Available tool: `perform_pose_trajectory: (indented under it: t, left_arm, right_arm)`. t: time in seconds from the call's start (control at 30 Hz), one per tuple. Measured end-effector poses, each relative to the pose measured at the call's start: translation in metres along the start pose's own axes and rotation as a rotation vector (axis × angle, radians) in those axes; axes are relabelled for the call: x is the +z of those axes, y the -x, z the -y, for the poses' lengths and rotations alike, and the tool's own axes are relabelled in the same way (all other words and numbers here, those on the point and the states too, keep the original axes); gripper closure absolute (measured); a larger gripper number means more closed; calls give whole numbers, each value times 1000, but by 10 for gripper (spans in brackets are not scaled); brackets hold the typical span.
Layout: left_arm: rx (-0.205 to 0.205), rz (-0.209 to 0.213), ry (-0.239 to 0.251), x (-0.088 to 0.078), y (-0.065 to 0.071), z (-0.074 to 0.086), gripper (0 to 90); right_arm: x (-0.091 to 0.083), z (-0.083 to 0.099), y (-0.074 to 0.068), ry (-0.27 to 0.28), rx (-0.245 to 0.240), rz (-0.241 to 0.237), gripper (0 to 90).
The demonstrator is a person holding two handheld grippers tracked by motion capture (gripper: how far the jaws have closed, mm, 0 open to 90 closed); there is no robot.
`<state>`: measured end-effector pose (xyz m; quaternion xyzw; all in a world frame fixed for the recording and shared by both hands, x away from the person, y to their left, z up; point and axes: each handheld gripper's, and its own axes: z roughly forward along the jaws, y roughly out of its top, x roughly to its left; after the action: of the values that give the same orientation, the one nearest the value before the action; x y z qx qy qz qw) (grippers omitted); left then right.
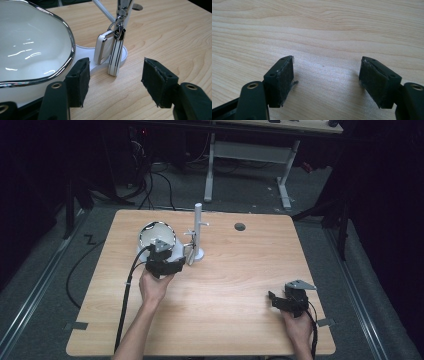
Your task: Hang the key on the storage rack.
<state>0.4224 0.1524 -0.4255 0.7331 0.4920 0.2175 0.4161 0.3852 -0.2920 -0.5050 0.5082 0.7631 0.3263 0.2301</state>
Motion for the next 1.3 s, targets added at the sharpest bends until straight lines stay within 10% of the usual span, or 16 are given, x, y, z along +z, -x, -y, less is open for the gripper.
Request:
perform_pose_trajectory:
  t: [1.3]
  left_arm:
    - [-27,-2,87,-55,-9,8,382]
  right_arm:
    - [0,0,0,0,-1,0,279]
